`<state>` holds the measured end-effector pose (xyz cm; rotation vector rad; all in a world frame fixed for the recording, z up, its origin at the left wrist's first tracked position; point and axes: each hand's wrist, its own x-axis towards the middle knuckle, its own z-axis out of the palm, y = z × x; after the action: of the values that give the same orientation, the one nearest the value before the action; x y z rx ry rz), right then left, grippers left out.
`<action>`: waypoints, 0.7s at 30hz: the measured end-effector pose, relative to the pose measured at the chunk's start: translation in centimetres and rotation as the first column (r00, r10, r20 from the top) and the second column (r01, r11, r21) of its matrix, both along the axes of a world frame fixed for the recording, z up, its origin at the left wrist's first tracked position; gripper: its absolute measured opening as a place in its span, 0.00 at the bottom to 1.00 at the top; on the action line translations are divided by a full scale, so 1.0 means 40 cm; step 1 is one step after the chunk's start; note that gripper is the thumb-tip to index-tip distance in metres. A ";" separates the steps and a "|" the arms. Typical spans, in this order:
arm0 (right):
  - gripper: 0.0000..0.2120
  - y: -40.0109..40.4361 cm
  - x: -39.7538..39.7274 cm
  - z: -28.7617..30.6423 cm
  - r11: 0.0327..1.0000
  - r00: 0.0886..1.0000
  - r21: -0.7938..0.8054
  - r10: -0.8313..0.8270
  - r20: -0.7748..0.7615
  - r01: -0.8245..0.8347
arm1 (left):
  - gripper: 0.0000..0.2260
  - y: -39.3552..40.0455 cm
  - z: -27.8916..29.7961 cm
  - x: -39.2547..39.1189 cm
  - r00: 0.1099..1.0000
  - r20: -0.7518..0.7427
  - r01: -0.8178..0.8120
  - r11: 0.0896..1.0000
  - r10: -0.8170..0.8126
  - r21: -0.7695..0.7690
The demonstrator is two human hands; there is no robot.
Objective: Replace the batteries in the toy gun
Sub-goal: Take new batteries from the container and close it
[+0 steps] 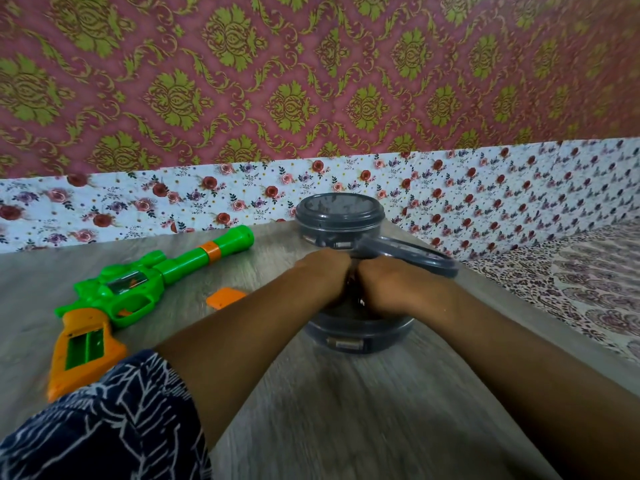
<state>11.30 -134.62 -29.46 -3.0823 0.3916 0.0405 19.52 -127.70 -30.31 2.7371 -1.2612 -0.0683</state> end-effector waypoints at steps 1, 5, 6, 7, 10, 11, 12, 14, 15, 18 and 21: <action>0.10 0.000 -0.004 0.005 0.999 1.000 -0.027 0.019 -0.001 -0.019 | 0.14 0.010 0.002 -0.002 1.000 0.030 -0.001 1.000 0.001 -0.015; 0.08 0.000 -0.018 0.029 0.997 0.997 -0.020 0.078 -0.027 -0.078 | 0.04 0.057 0.023 -0.009 0.990 0.115 -0.047 0.970 0.076 -0.239; 0.08 0.005 -0.022 0.037 0.994 0.994 0.021 0.104 -0.045 -0.104 | 0.05 0.074 0.025 -0.011 0.988 0.114 -0.061 0.949 0.101 -0.308; 0.08 0.010 -0.025 0.044 0.990 0.990 0.067 0.125 -0.072 -0.120 | 0.05 0.091 0.023 -0.013 0.988 0.108 -0.066 0.926 0.114 -0.371; 0.08 0.025 -0.023 0.062 0.967 0.974 0.209 0.175 -0.144 -0.143 | 0.04 0.153 -0.001 -0.028 0.988 0.089 -0.058 0.832 0.127 -0.551; 0.06 0.030 -0.020 0.064 0.964 0.968 0.224 0.183 -0.169 -0.143 | 0.04 0.173 -0.011 -0.033 0.988 0.089 -0.047 0.802 0.125 -0.596; 0.05 0.034 -0.014 0.065 0.965 0.963 0.215 0.191 -0.191 -0.148 | 0.05 0.190 -0.023 -0.034 0.989 0.081 -0.048 0.781 0.126 -0.623; 0.07 0.040 0.001 0.064 0.972 0.958 0.163 0.199 -0.206 -0.167 | 0.06 0.220 -0.039 -0.041 0.989 0.032 -0.087 0.753 0.143 -0.652; 0.08 0.040 0.008 0.062 0.976 0.958 0.126 0.198 -0.207 -0.175 | 0.06 0.231 -0.047 -0.049 0.989 -0.007 -0.115 0.736 0.149 -0.667; 0.08 0.044 0.021 0.066 0.981 0.956 0.047 0.192 -0.223 -0.186 | 0.02 0.256 -0.078 -0.071 0.984 -0.101 -0.175 0.672 0.148 -0.719; 0.07 0.048 0.024 0.066 0.983 0.956 0.025 0.184 -0.231 -0.183 | 0.04 0.280 -0.093 -0.084 0.985 -0.091 -0.168 0.716 0.145 -0.678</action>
<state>12.26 -132.69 -26.82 -3.1079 0.1086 0.4093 16.17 -116.49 -34.04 2.1515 -0.8029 0.3125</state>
